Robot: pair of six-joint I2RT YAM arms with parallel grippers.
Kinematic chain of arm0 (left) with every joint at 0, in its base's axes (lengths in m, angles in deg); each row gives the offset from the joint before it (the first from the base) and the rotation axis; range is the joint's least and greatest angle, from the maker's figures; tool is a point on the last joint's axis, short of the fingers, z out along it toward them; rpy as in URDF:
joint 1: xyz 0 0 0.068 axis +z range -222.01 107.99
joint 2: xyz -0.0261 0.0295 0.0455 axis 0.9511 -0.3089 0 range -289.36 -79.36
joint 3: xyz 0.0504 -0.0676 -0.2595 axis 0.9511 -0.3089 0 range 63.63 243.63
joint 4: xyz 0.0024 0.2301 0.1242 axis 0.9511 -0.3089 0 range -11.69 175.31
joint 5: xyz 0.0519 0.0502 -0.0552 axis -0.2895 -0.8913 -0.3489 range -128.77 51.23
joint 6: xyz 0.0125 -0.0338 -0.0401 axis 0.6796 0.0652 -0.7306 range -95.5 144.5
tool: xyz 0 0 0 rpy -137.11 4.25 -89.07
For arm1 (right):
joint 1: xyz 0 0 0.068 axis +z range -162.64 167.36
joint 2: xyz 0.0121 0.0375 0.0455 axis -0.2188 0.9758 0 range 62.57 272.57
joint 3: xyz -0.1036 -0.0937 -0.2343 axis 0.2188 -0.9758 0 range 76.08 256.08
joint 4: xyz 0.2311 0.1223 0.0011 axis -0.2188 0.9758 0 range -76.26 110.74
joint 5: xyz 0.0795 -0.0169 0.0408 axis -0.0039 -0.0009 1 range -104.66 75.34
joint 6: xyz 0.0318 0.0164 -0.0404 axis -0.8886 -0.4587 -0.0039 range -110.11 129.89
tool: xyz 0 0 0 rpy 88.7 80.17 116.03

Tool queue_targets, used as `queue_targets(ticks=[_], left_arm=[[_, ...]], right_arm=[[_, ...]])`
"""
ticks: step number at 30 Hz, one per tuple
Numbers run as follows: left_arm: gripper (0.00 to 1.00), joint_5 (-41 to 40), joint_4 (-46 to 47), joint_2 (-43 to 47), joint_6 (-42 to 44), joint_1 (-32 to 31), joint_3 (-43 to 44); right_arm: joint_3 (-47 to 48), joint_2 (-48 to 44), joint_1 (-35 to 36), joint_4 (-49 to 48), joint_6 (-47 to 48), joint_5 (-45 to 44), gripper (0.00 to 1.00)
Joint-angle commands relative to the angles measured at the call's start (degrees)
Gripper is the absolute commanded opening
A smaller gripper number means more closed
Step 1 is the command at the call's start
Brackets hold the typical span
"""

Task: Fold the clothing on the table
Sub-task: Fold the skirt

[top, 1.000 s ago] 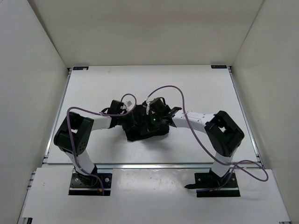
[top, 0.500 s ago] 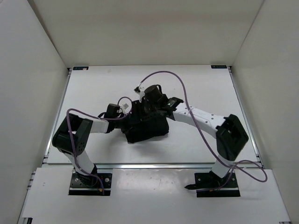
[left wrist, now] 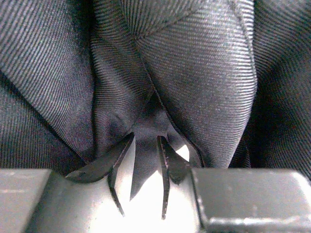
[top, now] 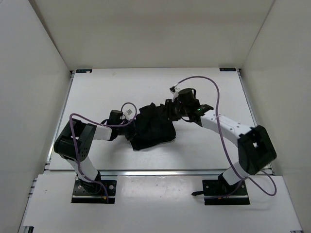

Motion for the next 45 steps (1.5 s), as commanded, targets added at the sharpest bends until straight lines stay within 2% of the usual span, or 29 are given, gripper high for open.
queue_targets(ticks=[1,5,12,14,16,17,22,26,31,35,40,45], left_arm=[[0.36,-1.08,-0.93,1.17,0.49,0.13,-1.53],[0.36,-1.43,-2.95,0.29,1.98,0.39,0.4],[0.36,-0.3,-5.06,0.9,3.83,1.97,1.55],[0.31,1.02,-4.11,2.91,2.52,3.28,1.11],[0.11,1.73,-3.05,8.87,1.9,5.57,1.02],[0.1,1.64,-2.34,10.47,1.37,5.93,1.37],[0.16,0.15,-5.31,25.21,1.89,5.84,2.69],[0.15,-6.52,-12.42,32.98,2.68,7.68,2.87],[0.13,-15.66,-19.99,40.71,3.13,9.62,3.05],[0.14,-17.95,-21.93,43.71,3.21,10.76,3.39],[0.15,-19.27,-25.01,45.46,3.65,10.67,4.8],[0.18,-20.06,-27.81,47.74,4.88,10.33,6.2]], right_arm=[[3.39,7.24,1.28,-5.28,0.02,2.06,0.23],[8.84,14.91,4.52,-2.83,0.98,5.22,0.12],[5.25,20.36,9.27,2.89,2.66,1.55,0.08],[6.56,23.26,9.98,6.92,3.54,-1.08,0.06],[8.58,25.54,10.07,9.56,3.71,-2.41,0.05],[9.89,26.95,10.68,10.01,3.45,-3.11,0.05],[17.27,29.33,12.97,15.26,3.54,-7.68,0.01],[23.61,25.74,15.08,20.29,2.4,-16.03,0.02],[23.36,21.17,15.17,14.6,0.55,-14.19,0.01],[24.05,21.24,16.3,11.68,2.74,-12.34,0.01],[28.53,25.54,16.4,10.72,3.45,-8.85,0.0],[34.41,34.15,16.31,13.69,4.06,-4.53,0.0]])
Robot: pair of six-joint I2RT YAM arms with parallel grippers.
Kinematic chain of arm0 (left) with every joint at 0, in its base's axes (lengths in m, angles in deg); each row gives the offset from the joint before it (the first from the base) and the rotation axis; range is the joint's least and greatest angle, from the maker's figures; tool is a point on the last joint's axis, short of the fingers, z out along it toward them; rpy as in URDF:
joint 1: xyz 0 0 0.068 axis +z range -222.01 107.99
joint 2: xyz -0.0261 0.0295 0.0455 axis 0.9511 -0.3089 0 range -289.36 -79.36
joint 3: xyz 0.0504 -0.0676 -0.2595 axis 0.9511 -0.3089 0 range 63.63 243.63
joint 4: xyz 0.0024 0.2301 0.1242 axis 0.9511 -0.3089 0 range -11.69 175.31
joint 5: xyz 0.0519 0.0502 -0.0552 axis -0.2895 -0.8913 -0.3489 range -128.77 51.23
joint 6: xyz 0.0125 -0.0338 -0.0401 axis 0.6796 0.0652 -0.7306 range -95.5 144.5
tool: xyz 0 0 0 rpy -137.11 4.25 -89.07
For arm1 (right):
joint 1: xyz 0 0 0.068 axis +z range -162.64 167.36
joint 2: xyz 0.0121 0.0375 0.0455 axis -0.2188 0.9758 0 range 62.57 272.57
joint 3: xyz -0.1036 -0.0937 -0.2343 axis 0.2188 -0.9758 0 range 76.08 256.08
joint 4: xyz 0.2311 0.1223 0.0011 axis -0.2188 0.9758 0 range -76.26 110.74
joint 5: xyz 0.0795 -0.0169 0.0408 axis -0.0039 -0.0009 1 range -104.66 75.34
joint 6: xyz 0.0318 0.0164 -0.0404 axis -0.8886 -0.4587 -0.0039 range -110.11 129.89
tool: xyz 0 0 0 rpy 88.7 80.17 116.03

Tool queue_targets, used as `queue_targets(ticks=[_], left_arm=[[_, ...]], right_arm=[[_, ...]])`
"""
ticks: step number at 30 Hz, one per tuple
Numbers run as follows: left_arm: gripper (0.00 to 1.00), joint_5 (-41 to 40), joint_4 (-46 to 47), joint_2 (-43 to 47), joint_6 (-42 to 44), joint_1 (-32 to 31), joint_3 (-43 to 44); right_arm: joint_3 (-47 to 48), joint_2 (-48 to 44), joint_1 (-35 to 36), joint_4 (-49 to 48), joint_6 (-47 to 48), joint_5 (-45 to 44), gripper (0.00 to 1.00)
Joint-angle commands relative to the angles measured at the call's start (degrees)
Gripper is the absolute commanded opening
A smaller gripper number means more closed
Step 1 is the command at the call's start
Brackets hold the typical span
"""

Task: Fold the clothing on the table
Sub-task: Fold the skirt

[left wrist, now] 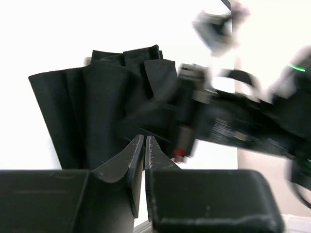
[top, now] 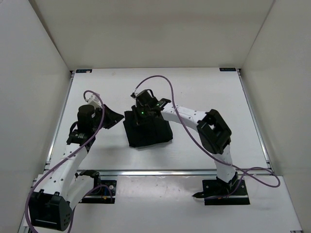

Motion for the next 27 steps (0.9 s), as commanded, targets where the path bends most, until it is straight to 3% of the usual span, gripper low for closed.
queue_targets(ticks=[1,5,8,11,12,15,21,23,27], left_arm=[[0.18,-2.14,-4.06,2.61,1.84,-0.06,3.21],[0.21,-2.5,-6.53,4.02,3.08,-1.11,4.09],[0.35,-2.5,-7.24,4.64,3.86,-1.29,5.14],[0.86,-1.18,-6.36,4.72,4.48,-1.38,6.11],[0.98,0.04,-6.01,4.64,4.92,-1.64,5.68],[0.99,4.59,-5.04,2.54,7.11,-1.9,4.98],[0.98,22.18,-5.99,-7.83,9.04,0.99,4.62],[0.99,20.89,-9.06,-8.11,11.24,0.12,5.93],[0.99,15.53,-11.1,-3.63,15.99,-1.55,5.59]], right_arm=[[6.31,7.06,0.31,2.53,1.97,2.99,0.0],[16.25,11.9,0.49,10.18,3.73,2.73,0.0],[23.55,10.17,-0.12,16.68,4.78,-0.33,0.0],[23.14,3.6,-2.06,19.06,4.52,-1.93,0.1],[22.16,-0.09,-3.36,18.72,4.17,-2.71,0.12],[11.63,-10.98,-6.88,15.74,2.24,-3.51,0.15],[-22.26,-31.12,-15.05,3.87,2.33,-3.86,0.17],[-29.83,-35.52,-19.97,1.42,0.23,-0.62,0.14],[-40.93,-45.37,-22.71,-2.55,-1.28,-0.52,0.11]])
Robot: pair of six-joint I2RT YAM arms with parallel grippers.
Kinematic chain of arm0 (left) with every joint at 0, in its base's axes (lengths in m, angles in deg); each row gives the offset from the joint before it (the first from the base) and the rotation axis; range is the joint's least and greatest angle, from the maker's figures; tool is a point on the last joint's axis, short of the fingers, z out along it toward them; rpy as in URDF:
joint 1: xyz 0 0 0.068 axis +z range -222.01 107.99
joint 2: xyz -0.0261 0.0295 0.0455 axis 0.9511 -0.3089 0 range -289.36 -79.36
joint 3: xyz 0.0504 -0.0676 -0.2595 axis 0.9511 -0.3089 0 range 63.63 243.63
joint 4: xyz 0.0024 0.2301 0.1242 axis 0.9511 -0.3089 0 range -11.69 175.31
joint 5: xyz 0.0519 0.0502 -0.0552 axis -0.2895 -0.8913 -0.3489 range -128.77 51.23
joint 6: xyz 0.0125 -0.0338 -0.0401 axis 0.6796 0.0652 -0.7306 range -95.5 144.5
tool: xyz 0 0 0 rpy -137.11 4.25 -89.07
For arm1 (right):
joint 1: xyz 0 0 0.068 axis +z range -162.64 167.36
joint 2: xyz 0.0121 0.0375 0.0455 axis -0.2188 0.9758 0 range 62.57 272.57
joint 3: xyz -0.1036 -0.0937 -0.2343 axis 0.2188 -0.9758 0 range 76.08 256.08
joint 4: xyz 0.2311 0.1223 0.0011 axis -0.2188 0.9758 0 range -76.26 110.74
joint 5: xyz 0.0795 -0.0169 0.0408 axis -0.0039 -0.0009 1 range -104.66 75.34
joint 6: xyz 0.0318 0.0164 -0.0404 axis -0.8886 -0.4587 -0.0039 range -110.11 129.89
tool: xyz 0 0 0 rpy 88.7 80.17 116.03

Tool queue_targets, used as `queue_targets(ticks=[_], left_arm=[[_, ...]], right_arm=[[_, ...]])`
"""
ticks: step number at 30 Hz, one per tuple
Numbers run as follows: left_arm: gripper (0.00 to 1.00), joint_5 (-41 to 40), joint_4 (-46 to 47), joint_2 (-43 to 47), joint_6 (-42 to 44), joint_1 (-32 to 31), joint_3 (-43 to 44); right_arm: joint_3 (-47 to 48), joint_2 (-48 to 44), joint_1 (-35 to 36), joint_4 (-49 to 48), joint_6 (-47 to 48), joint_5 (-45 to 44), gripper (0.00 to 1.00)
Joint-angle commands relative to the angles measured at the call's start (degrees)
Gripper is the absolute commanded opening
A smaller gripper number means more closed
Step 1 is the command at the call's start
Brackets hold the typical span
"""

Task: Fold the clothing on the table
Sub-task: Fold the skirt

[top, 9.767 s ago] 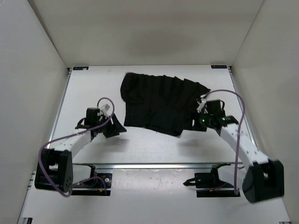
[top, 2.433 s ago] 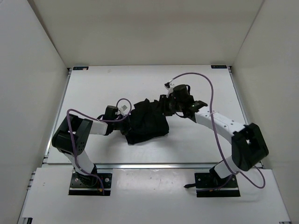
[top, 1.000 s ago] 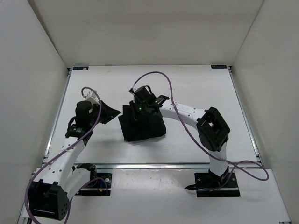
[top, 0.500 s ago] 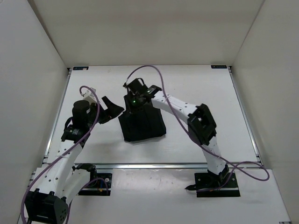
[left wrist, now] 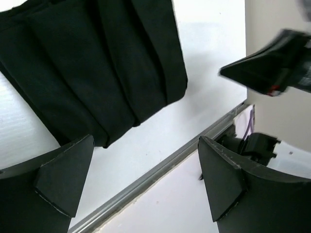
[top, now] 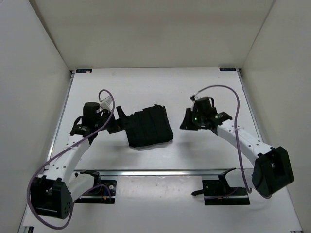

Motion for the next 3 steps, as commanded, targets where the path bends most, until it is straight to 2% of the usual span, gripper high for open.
queue_targets(ticks=[1,3], left_arm=[[0.99,-0.98,-2.14,5.09,5.7,-1.75,1.59],[0.99,-3.61,-3.72,3.44,6.15,-2.8,2.73]], right_arm=[[-4.89,-6.24,-0.77,-5.31,-1.94,0.77,0.11],[-5.25,-7.31,-1.56,-4.0,-1.15,1.11,0.11]])
